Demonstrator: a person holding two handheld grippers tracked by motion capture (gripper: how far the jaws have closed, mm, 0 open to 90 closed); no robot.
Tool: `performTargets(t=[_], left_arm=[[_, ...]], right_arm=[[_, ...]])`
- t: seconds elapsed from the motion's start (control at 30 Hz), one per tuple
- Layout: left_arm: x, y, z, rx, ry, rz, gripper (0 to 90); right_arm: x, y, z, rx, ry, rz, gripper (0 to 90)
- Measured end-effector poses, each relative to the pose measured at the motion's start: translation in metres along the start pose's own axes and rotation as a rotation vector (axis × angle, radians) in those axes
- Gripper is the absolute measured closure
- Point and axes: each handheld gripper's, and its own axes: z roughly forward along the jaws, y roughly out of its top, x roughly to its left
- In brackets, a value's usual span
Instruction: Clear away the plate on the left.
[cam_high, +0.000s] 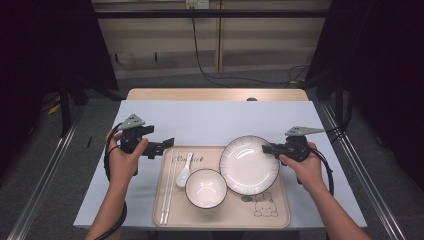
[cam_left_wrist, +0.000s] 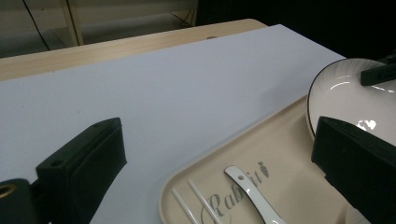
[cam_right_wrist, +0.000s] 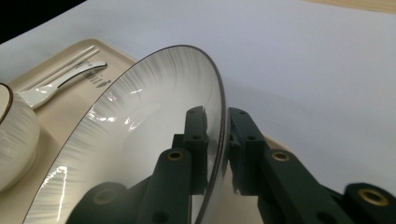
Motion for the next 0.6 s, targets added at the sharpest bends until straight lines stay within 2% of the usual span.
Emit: performTargets(t=[0.17,0.6], left_arm=[[0.0004,-0.0001,-0.0002,0.001,0.000,0.001,2.8],[0.0002,-0.0004,0.0001,0.001,0.002,-0.002,2.8]], right_arm=[[-0.0021,-0.0002,-0.0015,-0.012,0.013,0.021,81.4],[0.0008,-0.0012,-0.0007,-0.008,-0.024,-0.011,79.9]])
